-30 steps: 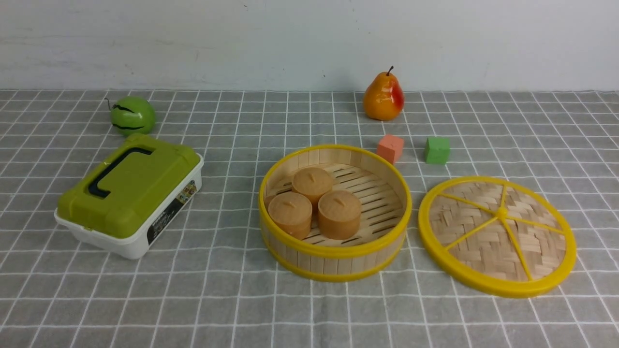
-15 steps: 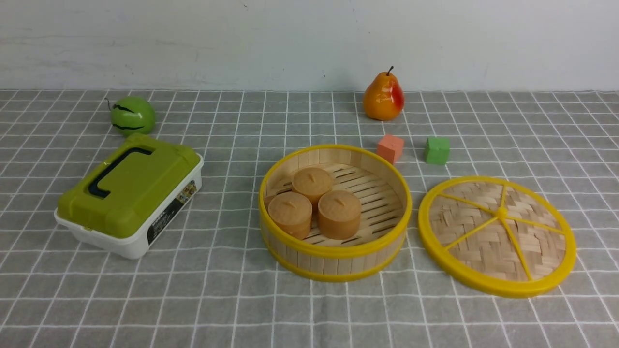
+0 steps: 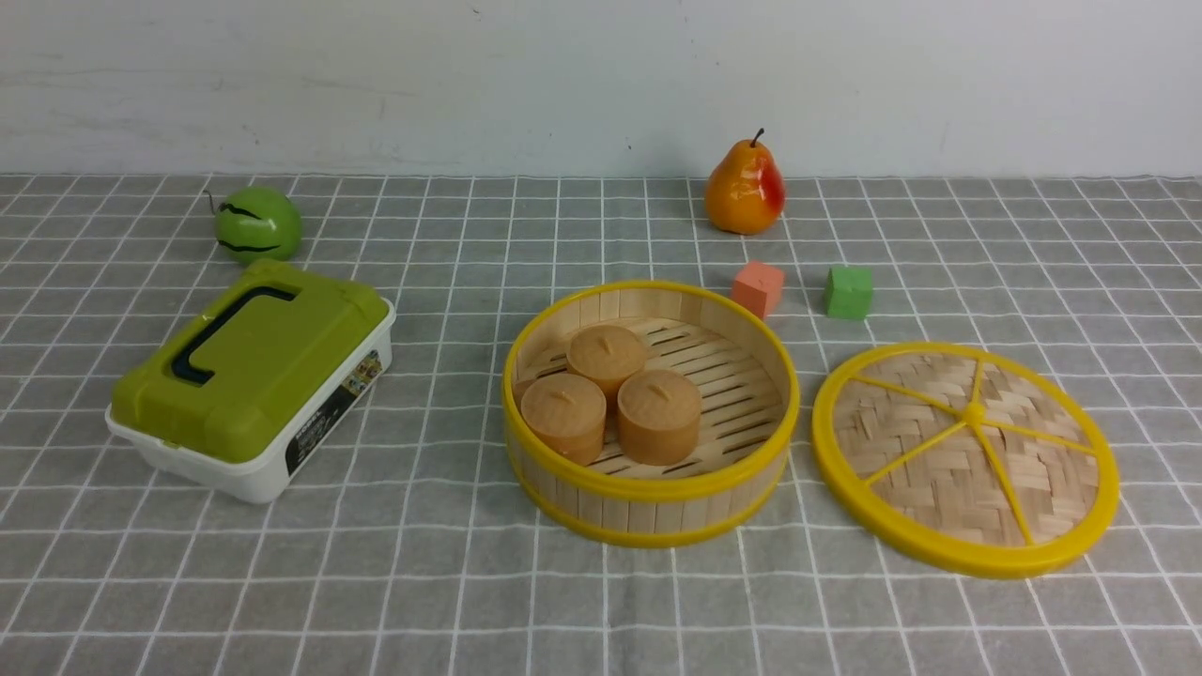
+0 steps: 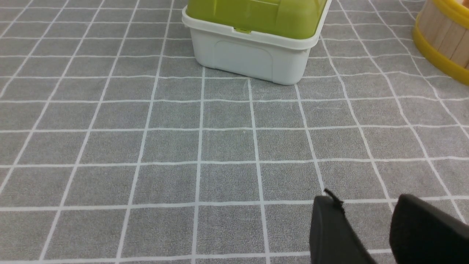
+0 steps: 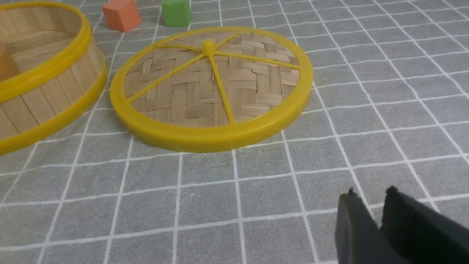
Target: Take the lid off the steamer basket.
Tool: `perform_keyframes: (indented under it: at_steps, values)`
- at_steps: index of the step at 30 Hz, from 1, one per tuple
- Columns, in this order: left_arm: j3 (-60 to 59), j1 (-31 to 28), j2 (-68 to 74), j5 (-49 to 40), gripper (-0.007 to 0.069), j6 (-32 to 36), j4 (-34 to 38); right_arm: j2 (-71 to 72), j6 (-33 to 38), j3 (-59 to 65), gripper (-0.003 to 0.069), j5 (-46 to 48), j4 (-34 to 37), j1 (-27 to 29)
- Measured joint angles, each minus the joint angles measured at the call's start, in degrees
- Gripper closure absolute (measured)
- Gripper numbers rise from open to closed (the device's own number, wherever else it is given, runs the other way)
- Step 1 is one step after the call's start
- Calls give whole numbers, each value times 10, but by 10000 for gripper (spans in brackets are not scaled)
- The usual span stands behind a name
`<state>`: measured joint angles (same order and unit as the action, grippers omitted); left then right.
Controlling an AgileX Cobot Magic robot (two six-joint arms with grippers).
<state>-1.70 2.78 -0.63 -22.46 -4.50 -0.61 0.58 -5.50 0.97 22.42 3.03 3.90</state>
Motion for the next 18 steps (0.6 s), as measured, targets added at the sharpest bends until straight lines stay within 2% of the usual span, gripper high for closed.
perform_keyframes:
  at_steps: [18]
  values:
    - [0, 0, 0, 0, 386, 0, 0, 0, 0, 0, 539, 0, 0, 0]
